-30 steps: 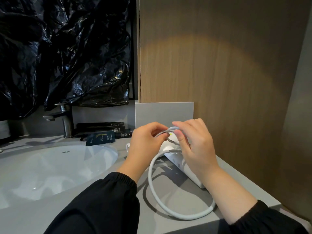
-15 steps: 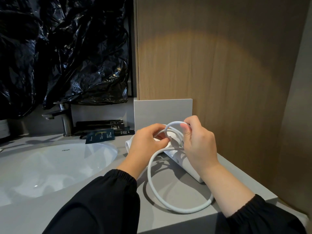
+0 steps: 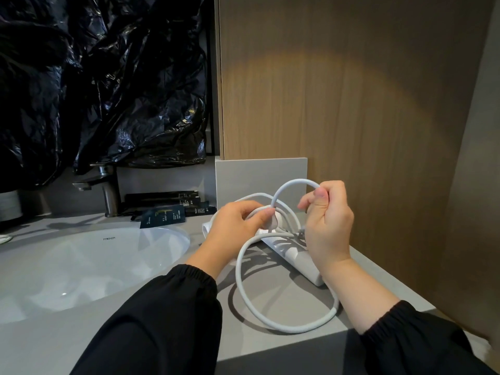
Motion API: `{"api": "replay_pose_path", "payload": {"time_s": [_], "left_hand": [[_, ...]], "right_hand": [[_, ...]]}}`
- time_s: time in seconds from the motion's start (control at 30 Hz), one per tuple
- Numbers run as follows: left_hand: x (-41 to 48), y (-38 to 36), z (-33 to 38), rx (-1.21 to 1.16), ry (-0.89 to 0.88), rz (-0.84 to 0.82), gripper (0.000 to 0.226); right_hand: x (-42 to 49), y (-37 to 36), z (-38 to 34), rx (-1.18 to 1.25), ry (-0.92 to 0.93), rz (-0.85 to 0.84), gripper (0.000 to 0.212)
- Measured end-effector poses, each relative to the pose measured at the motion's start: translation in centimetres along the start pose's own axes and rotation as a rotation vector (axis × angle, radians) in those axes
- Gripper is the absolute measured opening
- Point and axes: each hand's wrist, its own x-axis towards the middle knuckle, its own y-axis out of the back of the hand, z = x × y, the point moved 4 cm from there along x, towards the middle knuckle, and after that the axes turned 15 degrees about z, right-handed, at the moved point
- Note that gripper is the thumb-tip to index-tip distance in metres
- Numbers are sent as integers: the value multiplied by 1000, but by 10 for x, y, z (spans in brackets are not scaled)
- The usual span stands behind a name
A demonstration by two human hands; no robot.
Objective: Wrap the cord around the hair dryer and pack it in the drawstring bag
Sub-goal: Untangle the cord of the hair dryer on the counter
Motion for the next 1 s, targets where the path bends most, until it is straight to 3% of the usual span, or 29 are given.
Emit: {"api": "replay_pose_path", "payload": {"time_s": [0.3,0.5,0.63,0.83,0.93,1.0], "left_hand": [[-3,5,-1,-89,147,-24,26],[-18,0,12,23,133,-379,7],[-25,-5,11,184,101,-534,24],[-20,-1,-1,96,115,-340,19],[-19,1,-2,96,63,-234,19],[-19,1,-2,67,42,-160,22]], "right_hand": [[19,18,26,-30,-550,292,22],[21,25,40,-42,-744,358,17],[22,25,51,-53,-805,345,20],[18,21,63,-373,-689,105,18],[15,24,66,-646,-571,-11,42],[15,25,66,-837,-381,-131,44]]}}
